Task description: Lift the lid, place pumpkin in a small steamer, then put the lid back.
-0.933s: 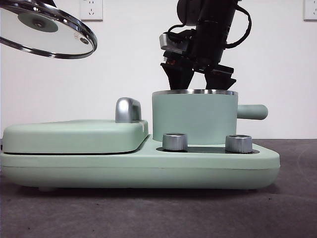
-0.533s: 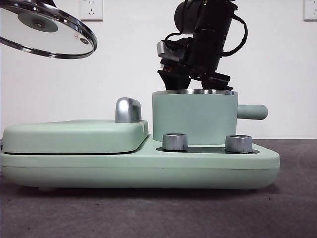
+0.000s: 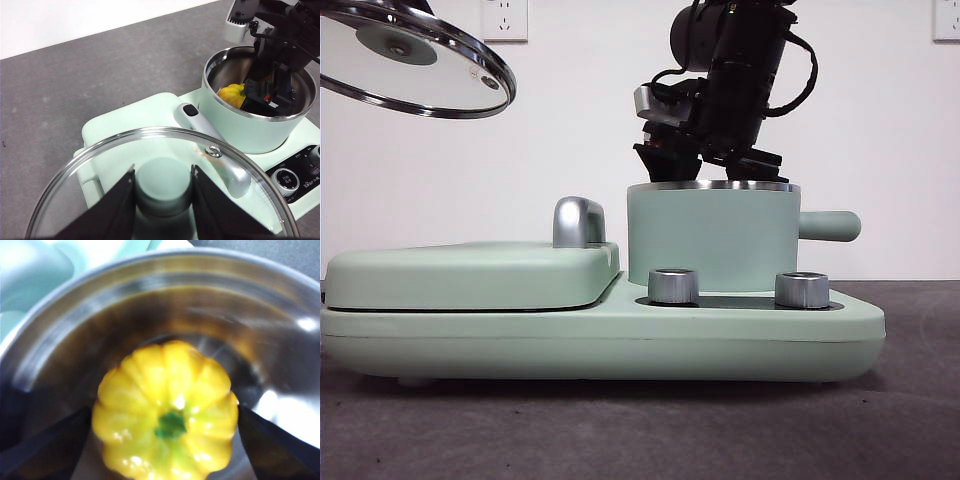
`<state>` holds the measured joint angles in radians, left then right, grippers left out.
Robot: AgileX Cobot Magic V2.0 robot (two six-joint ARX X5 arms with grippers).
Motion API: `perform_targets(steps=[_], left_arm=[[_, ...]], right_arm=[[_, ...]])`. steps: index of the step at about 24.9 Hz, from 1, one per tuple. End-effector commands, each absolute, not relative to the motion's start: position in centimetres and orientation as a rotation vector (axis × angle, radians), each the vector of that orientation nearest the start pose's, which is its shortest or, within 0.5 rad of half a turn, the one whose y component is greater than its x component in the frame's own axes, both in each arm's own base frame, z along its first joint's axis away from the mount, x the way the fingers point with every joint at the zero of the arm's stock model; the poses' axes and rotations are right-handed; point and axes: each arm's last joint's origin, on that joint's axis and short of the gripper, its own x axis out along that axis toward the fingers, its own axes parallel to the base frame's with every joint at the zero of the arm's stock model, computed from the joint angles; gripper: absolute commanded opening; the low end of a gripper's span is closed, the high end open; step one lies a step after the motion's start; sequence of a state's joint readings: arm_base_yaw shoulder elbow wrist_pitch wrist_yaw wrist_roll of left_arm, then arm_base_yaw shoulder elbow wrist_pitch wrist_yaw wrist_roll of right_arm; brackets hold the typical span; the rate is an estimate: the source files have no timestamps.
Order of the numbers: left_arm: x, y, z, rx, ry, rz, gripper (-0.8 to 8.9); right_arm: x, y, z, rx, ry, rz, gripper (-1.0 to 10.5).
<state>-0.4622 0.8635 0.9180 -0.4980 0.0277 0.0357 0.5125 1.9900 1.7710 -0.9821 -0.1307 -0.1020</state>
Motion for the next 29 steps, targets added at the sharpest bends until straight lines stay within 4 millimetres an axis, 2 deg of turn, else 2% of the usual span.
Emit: perform_targets(steps=[1, 4, 8, 11, 17, 21, 29], left_arm=[[15.8, -8.0, 34.3, 0.131, 0.385, -0.493, 0.11], [15.8, -8.0, 34.3, 0.131, 0.385, -0.493, 0.11], [15.8, -8.0, 34.3, 0.131, 0.385, -0.493, 0.11], [15.8, -8.0, 34.3, 0.13, 0.385, -0.492, 0.11], [15.8, -8.0, 34.3, 0.129, 0.389, -0.492, 0.11], [15.8, -8.0, 34.3, 0.128, 0.388, -0.492, 0.11], [15.9, -8.1, 34.5, 0.125, 0.372, -0.495, 0.1]], right_arm=[[36.4, 21.4, 25.7, -0.332, 1.161, 0.642, 4.8], [36.4, 21.4, 26.8, -0.329, 1.141, 0.642, 4.8], [35.7, 21.0, 30.3, -0.317, 1.133, 0.638, 4.8], [34.1, 20.1, 32.7, -0.285, 1.147, 0.66, 3.9], [31.0, 17.7, 36.0, -0.262, 1.014, 0.648, 3.9], [27.9, 15.3, 36.1, -0.228, 0.942, 0.628, 3.9], [22.9, 12.5, 34.4, -0.171, 0.885, 0.608, 3.9]])
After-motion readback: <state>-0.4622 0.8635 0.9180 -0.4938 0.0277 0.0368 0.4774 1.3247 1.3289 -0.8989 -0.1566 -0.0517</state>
